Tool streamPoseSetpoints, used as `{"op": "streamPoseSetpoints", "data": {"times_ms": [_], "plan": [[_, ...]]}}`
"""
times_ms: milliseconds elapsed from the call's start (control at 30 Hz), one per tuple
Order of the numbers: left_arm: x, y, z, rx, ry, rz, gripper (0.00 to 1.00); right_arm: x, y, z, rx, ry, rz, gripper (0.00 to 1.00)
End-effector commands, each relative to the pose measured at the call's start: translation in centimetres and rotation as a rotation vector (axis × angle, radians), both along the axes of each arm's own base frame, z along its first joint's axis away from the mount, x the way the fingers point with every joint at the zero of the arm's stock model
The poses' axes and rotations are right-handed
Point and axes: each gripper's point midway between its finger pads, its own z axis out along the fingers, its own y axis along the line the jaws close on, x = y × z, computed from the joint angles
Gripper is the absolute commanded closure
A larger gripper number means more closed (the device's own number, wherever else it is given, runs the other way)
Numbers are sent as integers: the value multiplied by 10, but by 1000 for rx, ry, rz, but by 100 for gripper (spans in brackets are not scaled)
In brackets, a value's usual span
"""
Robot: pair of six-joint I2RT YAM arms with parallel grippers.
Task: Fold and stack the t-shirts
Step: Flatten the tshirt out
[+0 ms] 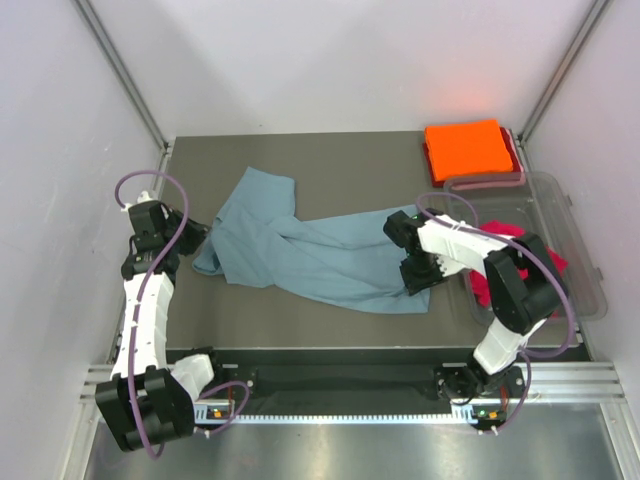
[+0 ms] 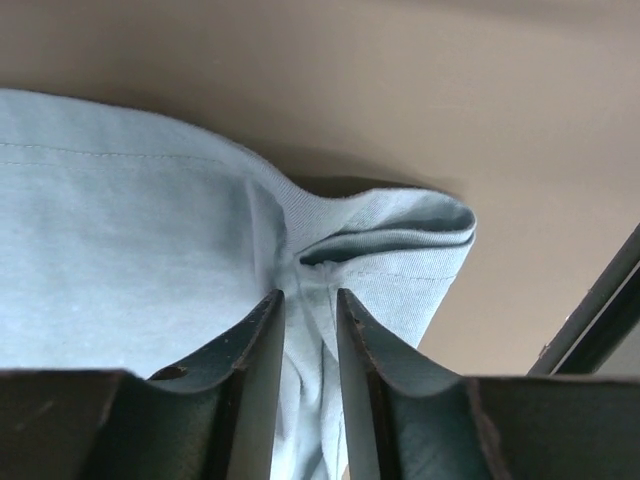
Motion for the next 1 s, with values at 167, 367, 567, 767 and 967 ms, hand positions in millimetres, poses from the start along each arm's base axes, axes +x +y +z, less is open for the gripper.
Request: {"op": "streamPoseSetpoints", "data": {"times_ms": [167,367,567,767,967], "plan": [[6,3,21,33,-64,1,100,3,-6,5,-16,-37,-20,69],[6,2,20,35,-64,-1,100,0,-11,-2,-37,-28,-22,68],[7,3,19,35,-61,0,100,-6,-13,-9,-51,-1,-26,67],[7,4,20,39,-62,3,100,-8,-17,-12,-70,3,-32,73],[7,2,21,36,-60,-2,100,-9,-24,-2,-91,-16,-42,95]]}}
